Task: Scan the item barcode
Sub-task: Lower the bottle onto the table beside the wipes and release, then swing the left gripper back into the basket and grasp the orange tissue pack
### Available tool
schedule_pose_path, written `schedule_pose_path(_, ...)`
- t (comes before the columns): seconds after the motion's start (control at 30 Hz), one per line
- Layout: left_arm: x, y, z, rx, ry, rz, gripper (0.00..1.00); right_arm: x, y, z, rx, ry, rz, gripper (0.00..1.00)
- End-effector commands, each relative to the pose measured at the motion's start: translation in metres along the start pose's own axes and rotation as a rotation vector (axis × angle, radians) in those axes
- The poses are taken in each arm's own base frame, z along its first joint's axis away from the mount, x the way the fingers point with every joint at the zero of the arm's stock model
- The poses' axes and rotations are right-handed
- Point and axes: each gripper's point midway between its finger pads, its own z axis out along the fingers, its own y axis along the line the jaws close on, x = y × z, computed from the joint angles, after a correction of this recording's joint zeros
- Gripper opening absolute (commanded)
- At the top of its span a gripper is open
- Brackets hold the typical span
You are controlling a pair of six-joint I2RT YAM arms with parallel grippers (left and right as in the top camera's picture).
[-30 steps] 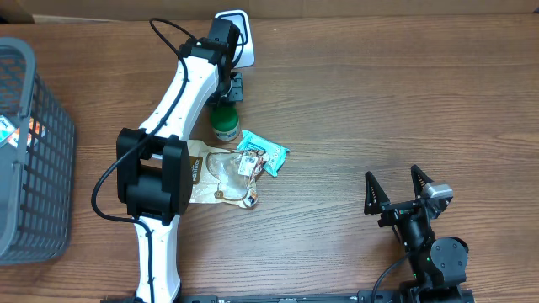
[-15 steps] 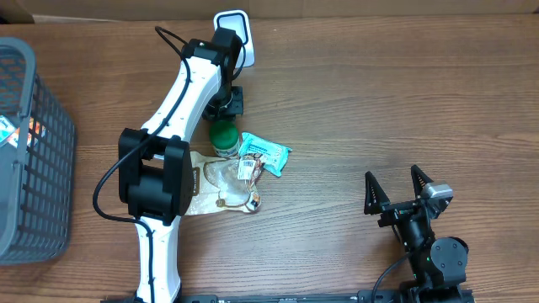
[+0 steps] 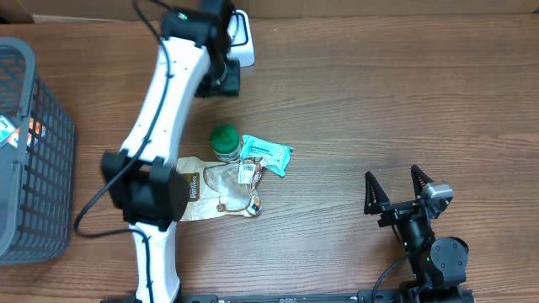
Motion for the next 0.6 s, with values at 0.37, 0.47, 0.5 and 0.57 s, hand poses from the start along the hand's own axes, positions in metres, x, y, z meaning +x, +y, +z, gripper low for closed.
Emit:
schedule_pose_path(0.37,0.026,0.167,-0.253,-0.116,-0.593,-0.347,0.62,0.002,0.001,0.0,-0.007,-0.003,-0.002,1.0)
schedule_pose_path(0.47,0.041,0.204,-0.268,-0.144,-0.628,-0.449,0.68,0.002,0.001,0.0,-0.007,-0.003,-0.002,1.0)
schedule_pose_path(0.5,0.045,0.215,-0.271,-0.155,-0.634,-0.48,0.7,0.002,0.001,0.0,-0.007,-0.003,-0.002,1.0)
schedule_pose_path(0.57,0.053,0.238,-0.275,-0.181,-0.641,-0.543,0.72,0.002,0.001,0.0,-0.007,-0.003,-0.002,1.0)
